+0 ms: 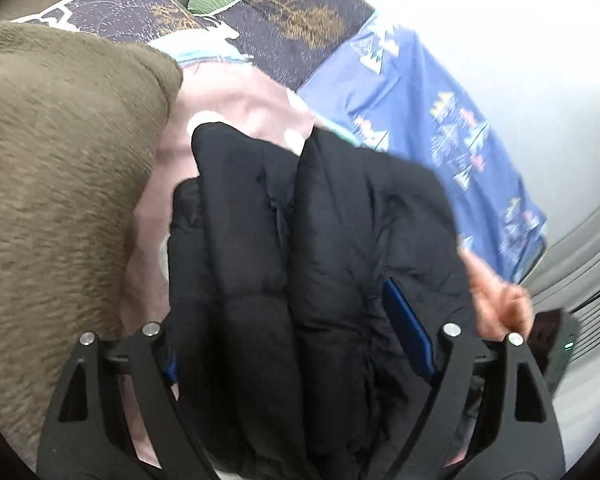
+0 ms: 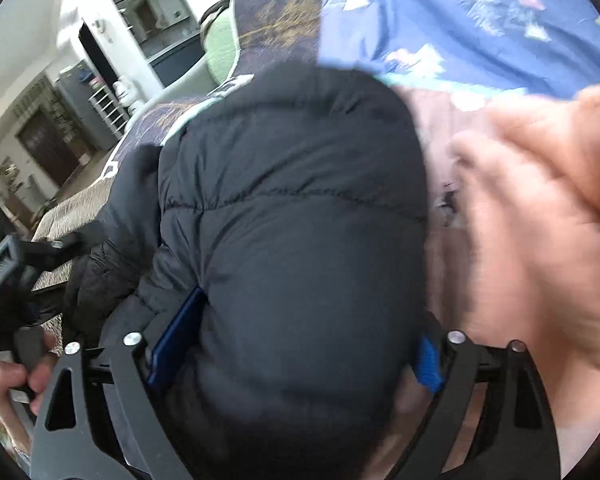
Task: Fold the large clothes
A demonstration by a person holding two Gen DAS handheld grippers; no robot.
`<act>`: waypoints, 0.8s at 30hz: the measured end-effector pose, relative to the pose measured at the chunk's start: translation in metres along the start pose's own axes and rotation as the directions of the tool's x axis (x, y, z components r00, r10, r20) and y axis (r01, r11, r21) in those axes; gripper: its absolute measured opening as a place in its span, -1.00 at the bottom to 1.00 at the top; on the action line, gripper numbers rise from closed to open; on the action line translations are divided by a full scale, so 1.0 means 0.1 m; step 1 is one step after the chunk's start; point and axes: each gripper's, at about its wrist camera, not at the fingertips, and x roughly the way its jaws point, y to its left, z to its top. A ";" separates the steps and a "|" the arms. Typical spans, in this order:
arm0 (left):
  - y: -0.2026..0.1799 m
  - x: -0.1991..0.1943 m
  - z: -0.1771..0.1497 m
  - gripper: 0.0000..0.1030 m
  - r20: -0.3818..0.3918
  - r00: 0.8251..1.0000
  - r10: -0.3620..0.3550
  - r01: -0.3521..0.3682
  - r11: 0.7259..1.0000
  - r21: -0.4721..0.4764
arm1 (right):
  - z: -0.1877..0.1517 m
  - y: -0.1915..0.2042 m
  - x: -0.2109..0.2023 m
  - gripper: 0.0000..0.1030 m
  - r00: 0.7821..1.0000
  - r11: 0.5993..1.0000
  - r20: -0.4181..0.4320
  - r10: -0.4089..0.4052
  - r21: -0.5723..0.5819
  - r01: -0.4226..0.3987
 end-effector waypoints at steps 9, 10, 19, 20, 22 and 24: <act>-0.38 -0.80 0.13 0.61 0.245 0.959 0.141 -0.168 0.982 0.091 | 0.06 0.20 -1.00 0.84 0.970 0.997 0.242 -0.017 -0.072 0.035; -0.39 -0.90 0.12 0.59 0.288 0.943 0.165 -0.199 0.976 0.090 | 0.08 0.23 -0.98 0.79 0.968 0.997 0.251 -0.005 -0.069 0.023; -0.77 -0.56 0.02 -0.73 0.239 0.970 -0.034 -0.019 0.976 0.216 | 0.01 0.25 -0.43 -0.48 0.947 0.996 0.316 0.061 0.040 -0.077; -0.85 -0.41 -0.03 -0.73 0.215 0.976 -0.026 -0.026 0.971 0.236 | -0.01 0.26 -0.34 -0.48 0.953 0.998 0.301 0.033 0.045 -0.049; -0.94 0.06 -0.17 -0.73 0.157 0.987 0.044 -0.091 0.949 0.302 | -0.03 0.16 -0.07 -0.49 0.970 0.998 0.241 -0.020 0.061 0.006; -0.91 0.45 -0.28 -0.73 0.077 0.989 0.129 -0.148 0.930 0.335 | -0.07 0.07 0.12 -0.49 0.974 0.997 0.220 -0.051 0.065 0.038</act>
